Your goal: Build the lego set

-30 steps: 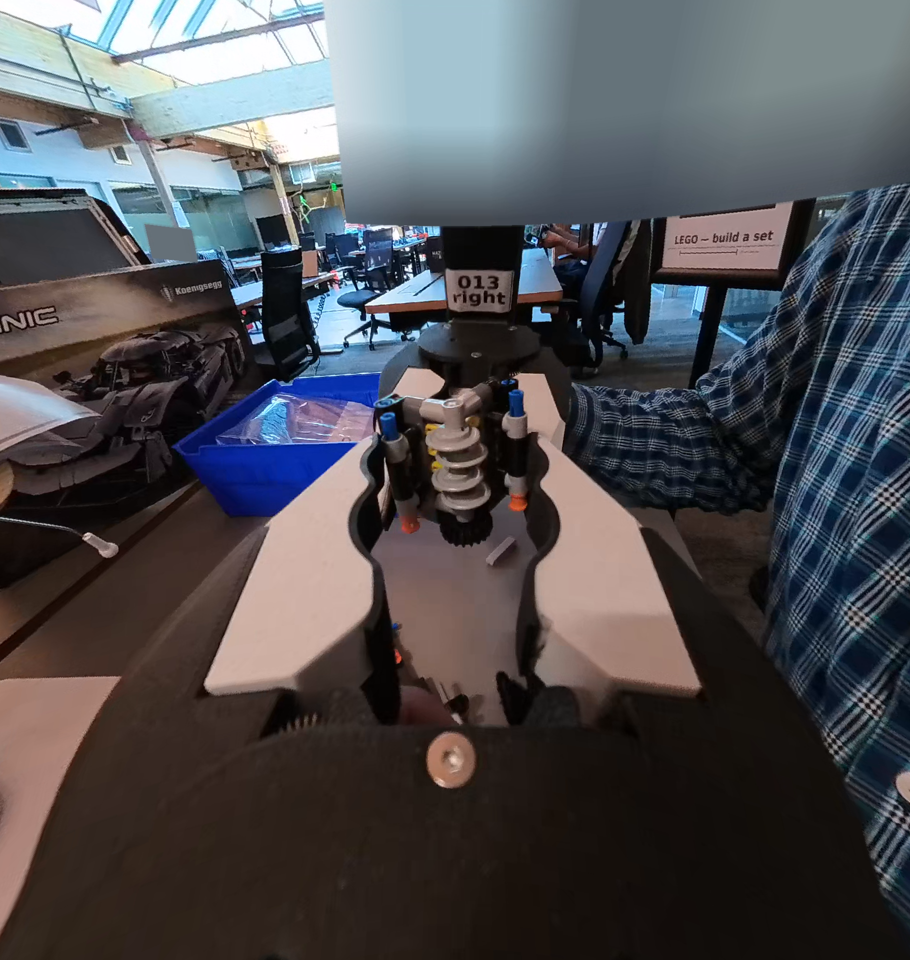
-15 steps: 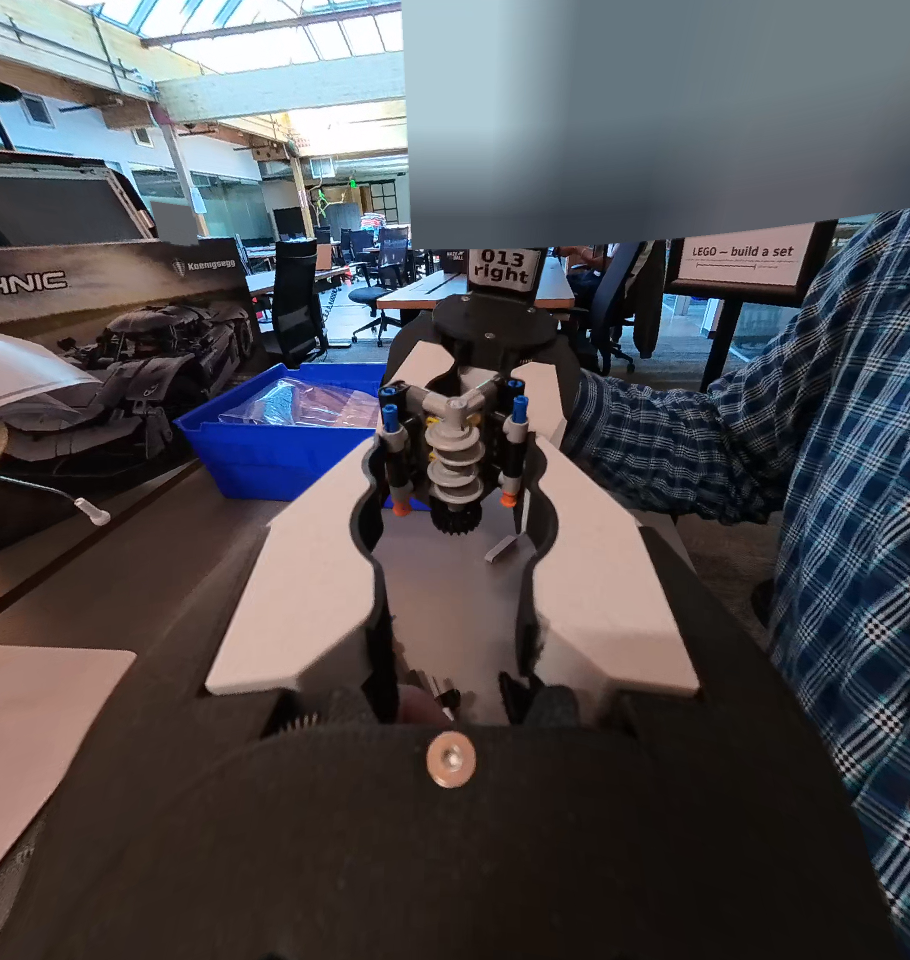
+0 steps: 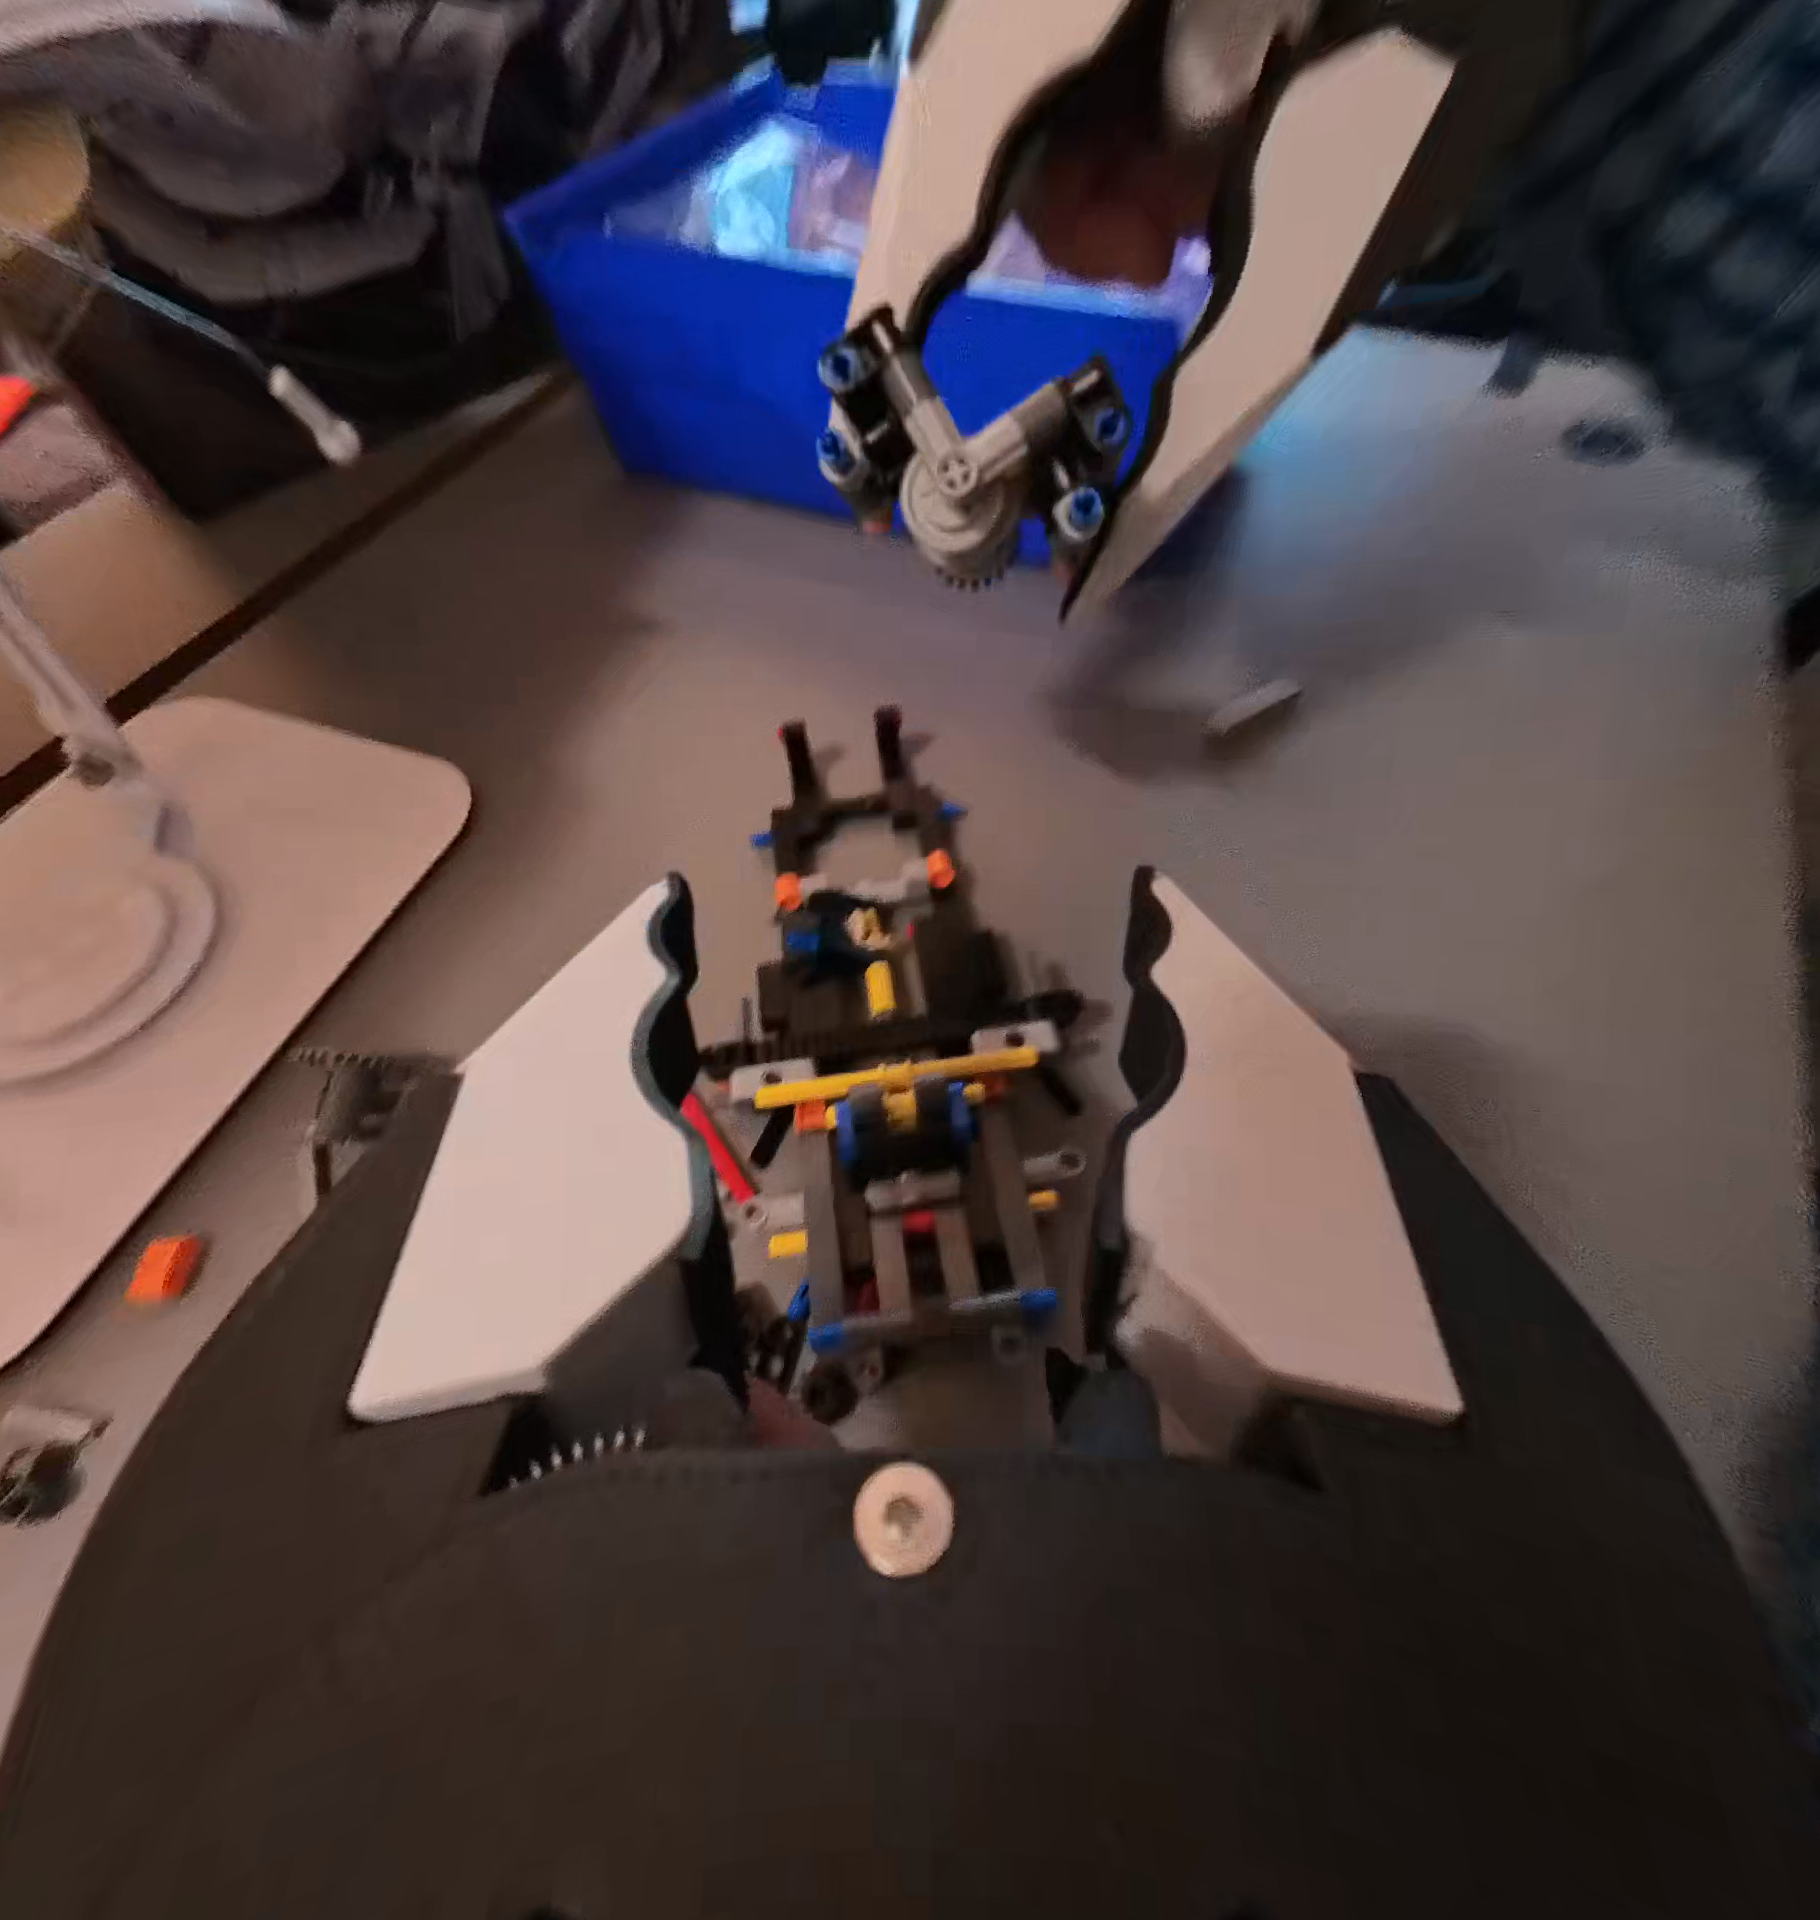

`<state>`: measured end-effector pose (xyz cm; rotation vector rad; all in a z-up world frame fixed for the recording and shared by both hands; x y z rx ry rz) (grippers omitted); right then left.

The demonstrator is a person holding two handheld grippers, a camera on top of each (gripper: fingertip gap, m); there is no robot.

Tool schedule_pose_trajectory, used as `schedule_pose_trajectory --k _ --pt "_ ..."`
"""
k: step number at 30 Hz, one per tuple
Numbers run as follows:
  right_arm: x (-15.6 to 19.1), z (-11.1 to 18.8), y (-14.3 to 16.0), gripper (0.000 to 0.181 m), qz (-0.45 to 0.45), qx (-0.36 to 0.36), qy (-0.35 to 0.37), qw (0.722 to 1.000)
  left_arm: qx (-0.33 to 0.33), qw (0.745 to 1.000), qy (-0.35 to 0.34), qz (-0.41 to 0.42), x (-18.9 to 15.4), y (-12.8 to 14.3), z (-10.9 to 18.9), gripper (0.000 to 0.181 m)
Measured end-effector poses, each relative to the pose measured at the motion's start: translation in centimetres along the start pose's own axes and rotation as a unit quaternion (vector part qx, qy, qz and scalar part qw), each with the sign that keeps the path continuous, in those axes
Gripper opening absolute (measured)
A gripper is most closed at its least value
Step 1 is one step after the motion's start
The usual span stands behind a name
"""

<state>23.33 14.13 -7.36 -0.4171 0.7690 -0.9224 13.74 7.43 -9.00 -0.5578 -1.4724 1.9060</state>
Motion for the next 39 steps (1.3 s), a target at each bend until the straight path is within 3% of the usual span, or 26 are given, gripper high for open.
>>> schedule_pose_trajectory --k 8,13,21,27,39 --pt "-1.0 -2.9 3.1 0.055 0.111 0.139 -0.089 0.980 0.145 0.988 -0.034 -0.038 -0.5 5.9 0.0 0.092" --pt "-0.5 -4.8 3.9 0.055 0.141 0.159 -0.150 0.966 0.183 0.981 -0.043 -0.035 -0.2 8.3 0.6 0.087" --pt "-0.9 -6.6 5.4 0.055 0.075 0.157 -0.222 0.959 0.186 0.982 -0.032 -0.032 0.5 8.6 0.9 0.080" --pt "-2.8 -6.7 5.1 0.055 0.015 0.123 -0.229 0.966 0.190 0.981 -0.022 -0.034 0.9 8.7 1.2 0.080" --pt "-1.2 -6.5 5.7 0.055 0.118 0.191 -0.226 0.948 0.192 0.980 -0.010 -0.043 1.1 8.7 1.2 0.080"
Point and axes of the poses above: each gripper's, where its closed fingertips meet, z back along the fingers, y out of its underside, x = y × z across the jaws, the point moved 3 cm from there along z, back along the fingers, and after that the axes turned 10 degrees about -x, right-handed, at the moved point
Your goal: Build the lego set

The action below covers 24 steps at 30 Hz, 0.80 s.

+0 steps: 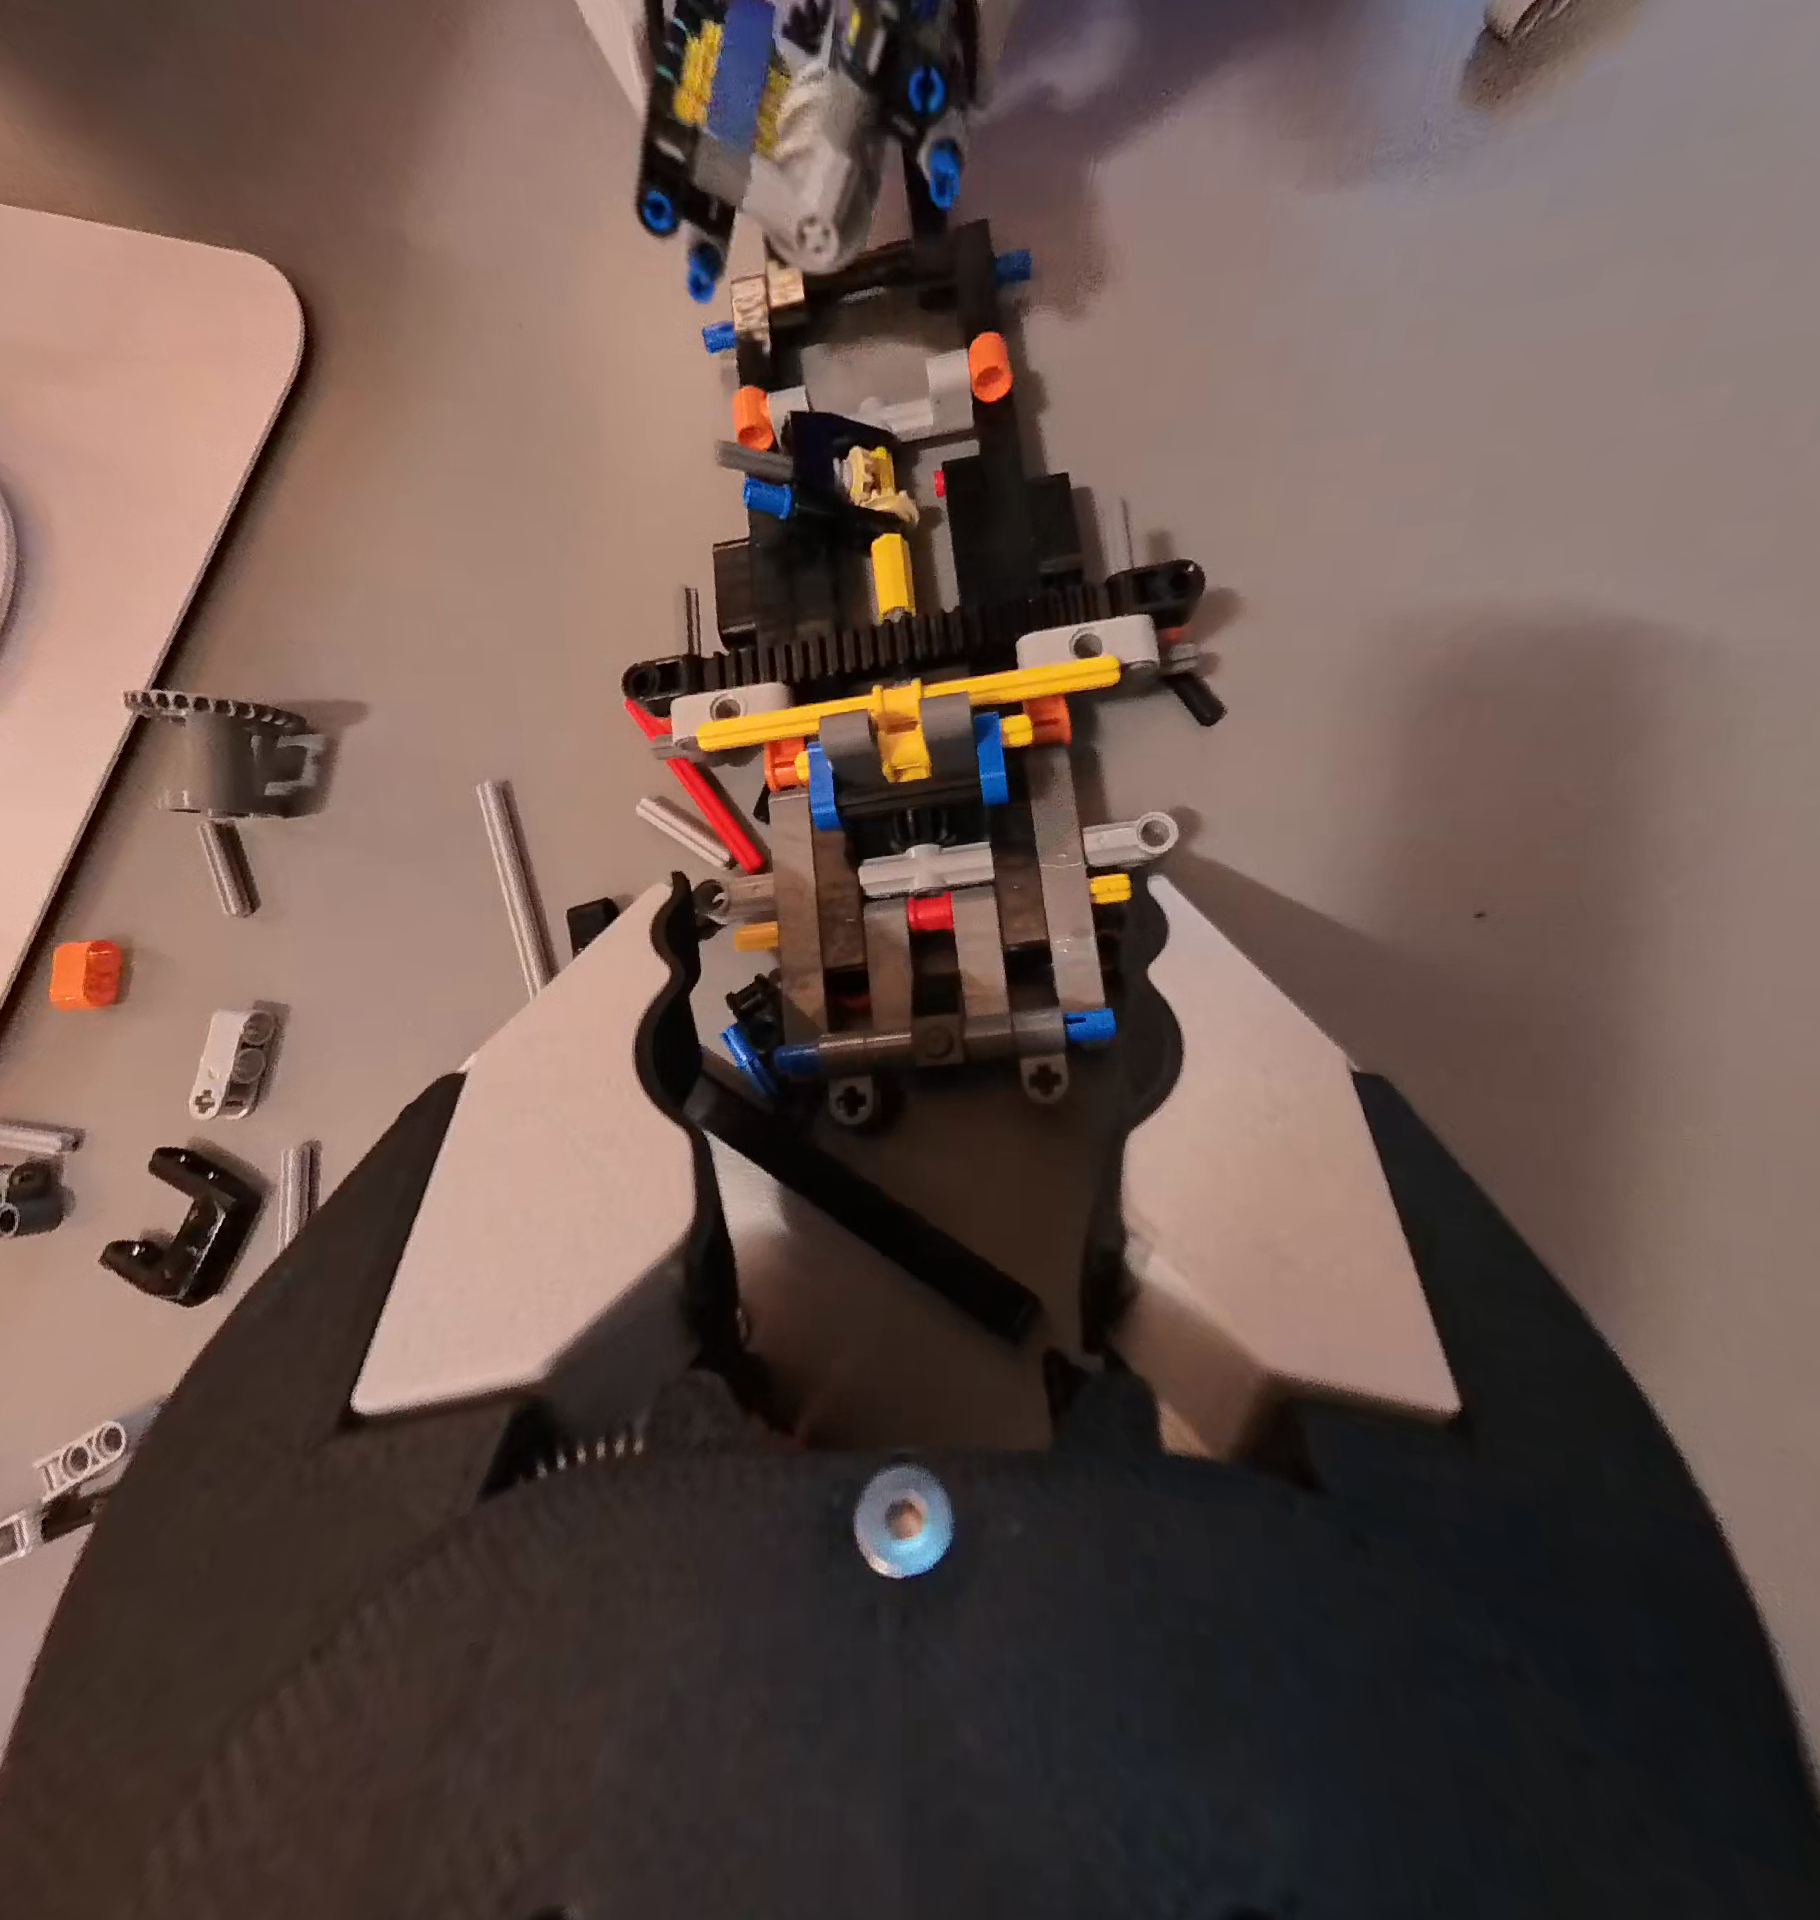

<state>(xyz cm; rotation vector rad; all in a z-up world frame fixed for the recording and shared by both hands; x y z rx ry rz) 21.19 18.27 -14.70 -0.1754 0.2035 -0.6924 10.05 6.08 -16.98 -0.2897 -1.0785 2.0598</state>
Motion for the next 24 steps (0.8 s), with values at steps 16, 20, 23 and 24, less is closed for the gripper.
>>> schedule_pose_trajectory --k 16,20,23,24 --pt "0.63 -0.95 -0.15 0.055 0.070 0.134 0.012 0.988 -0.006 1.000 0.000 -0.002 -0.13 0.01 0.04 0.079" --pt "0.60 -1.09 -0.03 0.055 0.048 0.114 0.004 0.992 -0.008 1.000 -0.001 -0.005 -0.25 -0.01 0.06 0.079" --pt "0.50 -1.16 0.14 0.055 0.024 0.088 -0.011 0.996 -0.011 1.000 0.002 -0.005 -0.25 0.02 0.06 0.080" --pt "0.48 -1.13 0.16 0.055 0.017 0.080 -0.016 0.996 -0.011 1.000 0.004 -0.005 -0.23 0.03 0.06 0.080"
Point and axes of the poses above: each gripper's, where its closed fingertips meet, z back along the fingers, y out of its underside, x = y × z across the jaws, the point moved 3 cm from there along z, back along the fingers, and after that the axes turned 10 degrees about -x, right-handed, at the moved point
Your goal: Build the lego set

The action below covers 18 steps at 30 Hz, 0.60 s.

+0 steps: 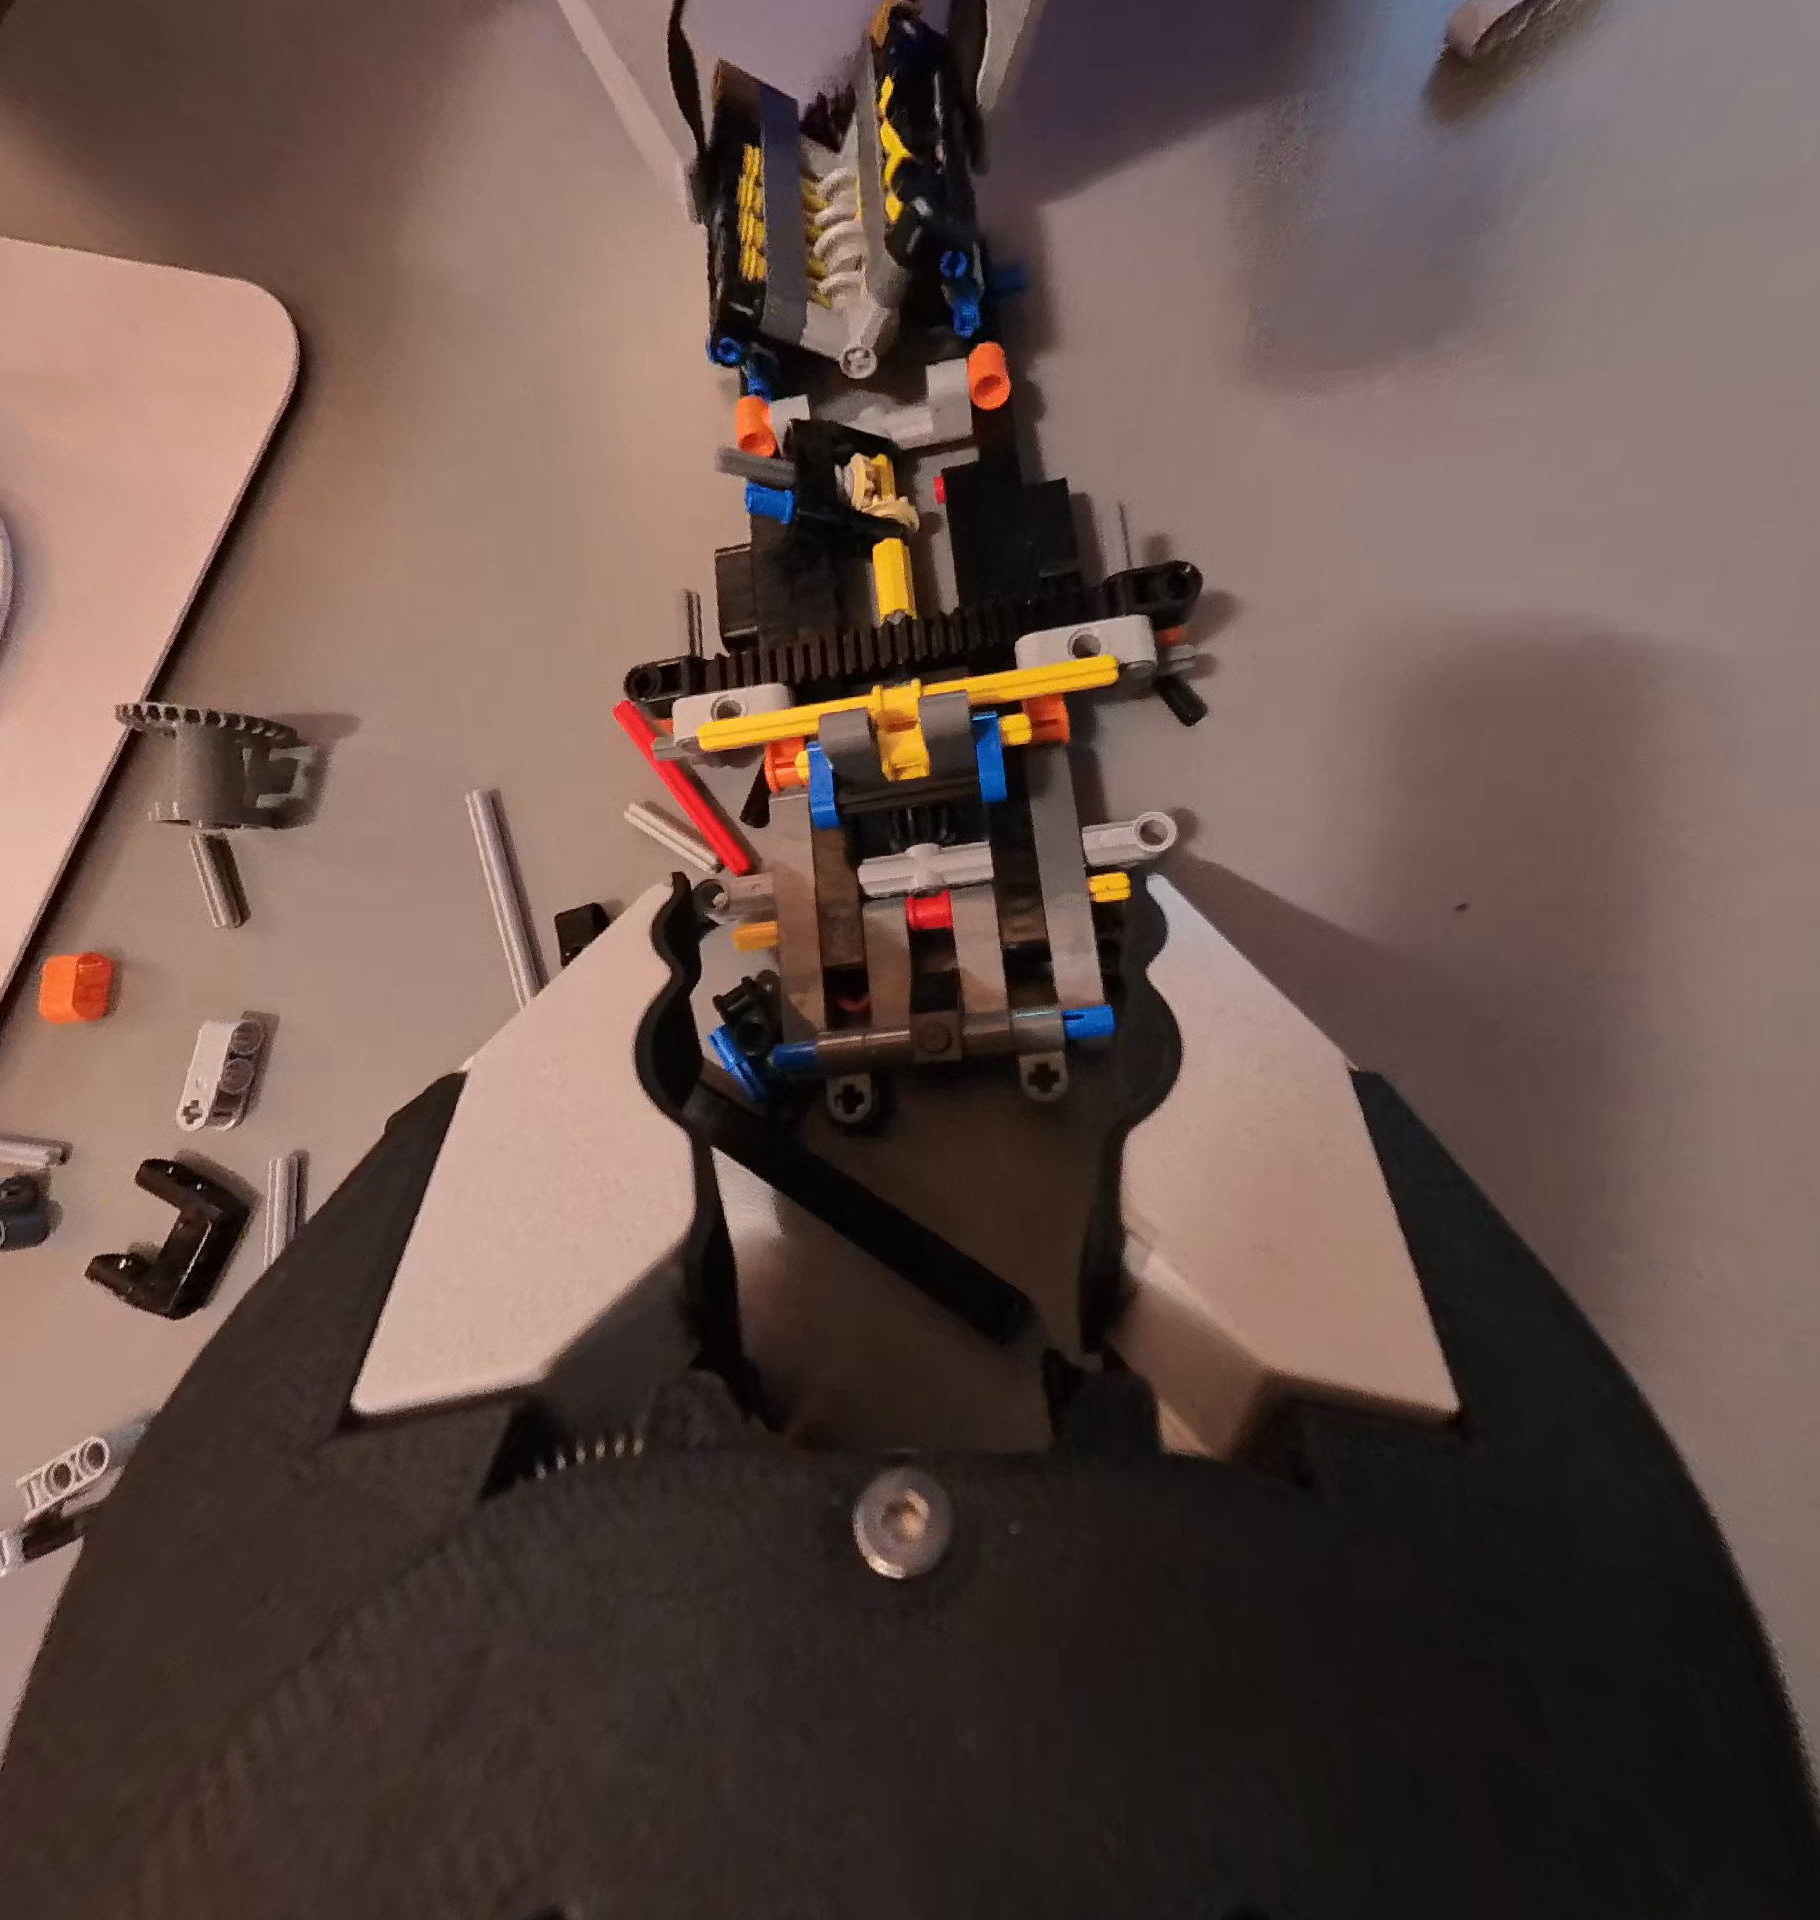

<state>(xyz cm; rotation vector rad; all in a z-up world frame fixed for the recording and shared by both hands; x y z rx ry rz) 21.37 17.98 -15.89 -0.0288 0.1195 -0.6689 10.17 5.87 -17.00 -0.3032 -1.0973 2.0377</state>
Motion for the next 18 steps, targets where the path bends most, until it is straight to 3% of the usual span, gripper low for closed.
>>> schedule_pose_trajectory --k 11,18 --pt "-0.59 0.06 -0.20 0.054 0.008 0.026 -0.034 0.999 -0.002 1.000 0.020 -0.008 0.35 -0.03 -0.17 0.080" --pt "-0.26 0.36 -0.35 0.055 0.039 0.041 -0.011 0.998 -0.002 1.000 0.022 -0.007 0.33 -0.04 -0.16 0.080"
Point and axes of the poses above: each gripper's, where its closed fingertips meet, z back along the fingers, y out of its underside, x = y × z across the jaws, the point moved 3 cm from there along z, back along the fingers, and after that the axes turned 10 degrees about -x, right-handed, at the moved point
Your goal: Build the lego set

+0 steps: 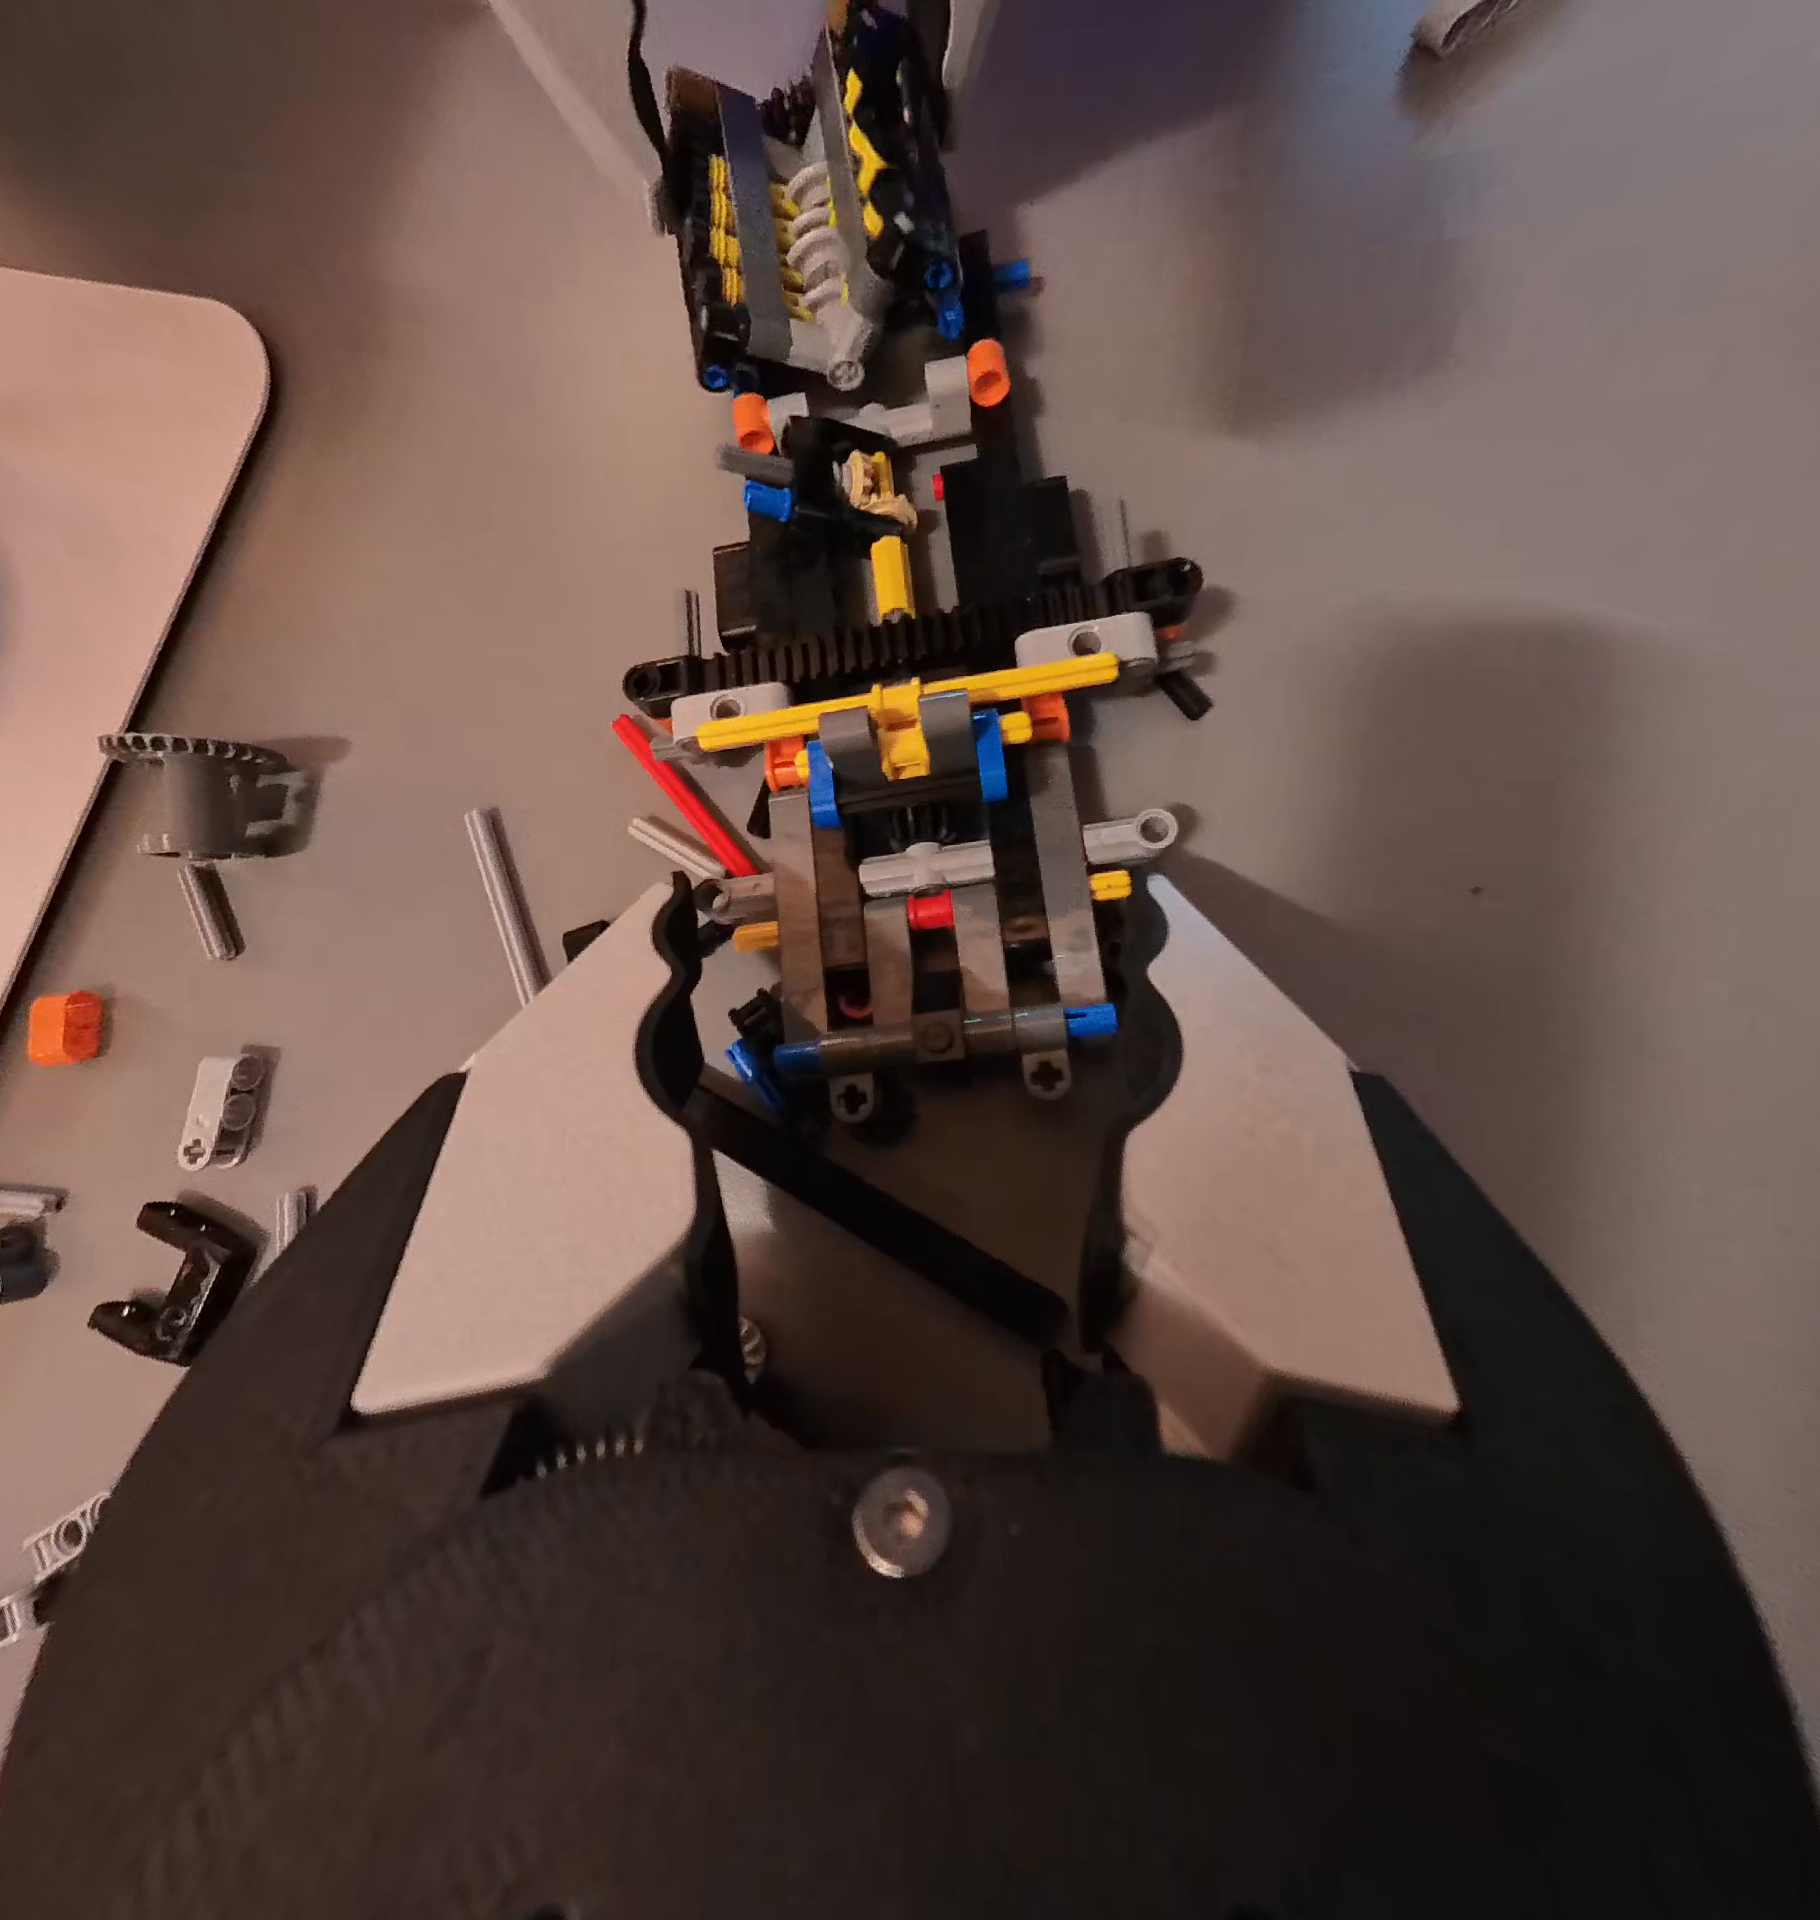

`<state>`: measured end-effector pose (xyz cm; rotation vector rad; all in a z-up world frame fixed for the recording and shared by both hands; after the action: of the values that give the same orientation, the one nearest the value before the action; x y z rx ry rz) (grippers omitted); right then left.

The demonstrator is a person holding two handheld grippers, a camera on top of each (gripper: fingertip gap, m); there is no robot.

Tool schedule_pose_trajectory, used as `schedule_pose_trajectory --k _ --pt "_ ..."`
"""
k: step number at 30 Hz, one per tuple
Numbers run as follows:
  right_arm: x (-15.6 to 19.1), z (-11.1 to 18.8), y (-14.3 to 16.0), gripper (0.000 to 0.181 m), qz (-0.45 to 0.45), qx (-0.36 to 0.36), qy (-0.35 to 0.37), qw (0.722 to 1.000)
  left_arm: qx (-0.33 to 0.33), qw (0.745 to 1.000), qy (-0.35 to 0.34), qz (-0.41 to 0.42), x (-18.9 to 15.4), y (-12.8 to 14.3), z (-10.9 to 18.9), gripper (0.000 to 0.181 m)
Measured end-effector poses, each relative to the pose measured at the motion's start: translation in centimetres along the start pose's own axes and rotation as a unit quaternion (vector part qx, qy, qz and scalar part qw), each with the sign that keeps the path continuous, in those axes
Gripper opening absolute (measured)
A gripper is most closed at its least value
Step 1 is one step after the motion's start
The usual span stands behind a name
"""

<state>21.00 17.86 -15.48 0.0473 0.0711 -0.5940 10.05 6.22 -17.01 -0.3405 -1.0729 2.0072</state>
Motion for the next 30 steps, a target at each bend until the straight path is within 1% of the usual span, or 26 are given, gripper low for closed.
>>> schedule_pose_trajectory --k 7,12,16,21,25,30 --pt "0.72 -0.20 0.01 0.055 0.005 -0.004 0.037 0.999 0.000 1.000 0.000 -0.004 -0.09 -0.01 0.00 0.079" --pt "0.92 -0.25 -0.17 0.055 -0.015 -0.024 0.071 0.997 -0.002 1.000 0.001 -0.005 -0.12 0.12 0.16 0.079" --pt "0.92 -0.33 -0.15 0.054 -0.019 -0.027 0.089 0.996 -0.003 1.000 0.004 -0.010 -0.11 0.13 0.19 0.079" --pt "0.88 -0.33 -0.31 0.055 -0.023 -0.025 0.094 0.995 -0.003 1.000 0.005 -0.012 -0.10 0.19 0.25 0.079" --pt "0.68 -0.25 -0.56 0.054 -0.020 -0.021 0.083 0.996 -0.003 1.000 0.007 -0.013 -0.13 0.24 0.32 0.079" --pt "0.54 -0.25 -0.67 0.055 -0.011 -0.039 0.074 0.996 -0.002 1.000 0.009 -0.012 -0.02 0.37 0.42 0.079"
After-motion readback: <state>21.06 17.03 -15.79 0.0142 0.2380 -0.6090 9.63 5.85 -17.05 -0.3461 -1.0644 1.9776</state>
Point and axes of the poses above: each gripper's, where its closed fingertips meet, z back along the fingers, y out of its underside, x = y × z across the jaws, the point moved 3 cm from there along z, back along the fingers, and after that the axes turned 10 degrees about -x, right-handed, at the moved point
